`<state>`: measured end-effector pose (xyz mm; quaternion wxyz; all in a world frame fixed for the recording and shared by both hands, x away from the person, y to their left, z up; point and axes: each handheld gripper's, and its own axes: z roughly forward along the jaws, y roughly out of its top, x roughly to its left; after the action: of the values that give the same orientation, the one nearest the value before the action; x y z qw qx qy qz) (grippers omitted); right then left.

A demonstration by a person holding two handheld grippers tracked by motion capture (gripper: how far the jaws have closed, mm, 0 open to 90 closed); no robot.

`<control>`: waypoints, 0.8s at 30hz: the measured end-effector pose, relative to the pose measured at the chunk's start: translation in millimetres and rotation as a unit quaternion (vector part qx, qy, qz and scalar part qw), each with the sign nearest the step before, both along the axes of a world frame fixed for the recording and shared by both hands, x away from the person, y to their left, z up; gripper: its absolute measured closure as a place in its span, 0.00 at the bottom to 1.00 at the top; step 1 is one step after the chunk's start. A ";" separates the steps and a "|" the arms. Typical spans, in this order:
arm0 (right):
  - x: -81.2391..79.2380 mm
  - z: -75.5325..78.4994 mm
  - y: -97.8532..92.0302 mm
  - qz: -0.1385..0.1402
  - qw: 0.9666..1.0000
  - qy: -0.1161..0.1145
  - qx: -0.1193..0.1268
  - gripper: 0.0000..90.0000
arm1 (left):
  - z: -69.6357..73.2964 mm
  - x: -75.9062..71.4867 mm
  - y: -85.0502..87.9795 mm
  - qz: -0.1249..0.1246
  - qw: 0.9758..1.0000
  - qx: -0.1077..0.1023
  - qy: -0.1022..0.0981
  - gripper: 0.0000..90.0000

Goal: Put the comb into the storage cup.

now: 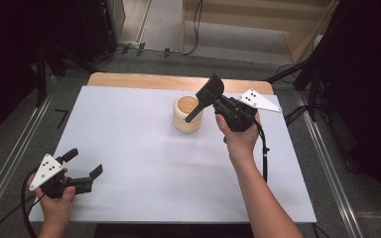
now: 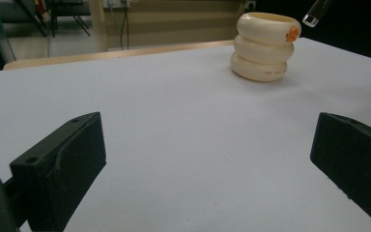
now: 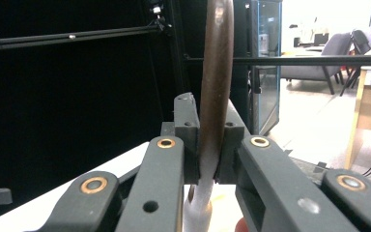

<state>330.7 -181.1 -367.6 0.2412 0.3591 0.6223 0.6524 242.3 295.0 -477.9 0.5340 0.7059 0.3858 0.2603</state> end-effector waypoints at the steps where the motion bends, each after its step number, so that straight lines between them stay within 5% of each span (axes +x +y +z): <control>1: 1.2 0.3 0.1 -0.002 1.000 -0.002 -0.001 0.91 | 0.1 0.0 0.1 0.000 1.000 0.000 0.000 0.00; 24: 26.0 -2.0 -2.2 -0.037 0.999 -0.025 -0.007 0.91 | 1.0 -0.7 -0.7 -0.003 1.000 0.002 -0.002 0.00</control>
<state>356.7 -183.3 -369.6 0.2828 0.3636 0.6072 0.6474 241.6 294.3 -476.9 0.5340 0.7078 0.3817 0.2612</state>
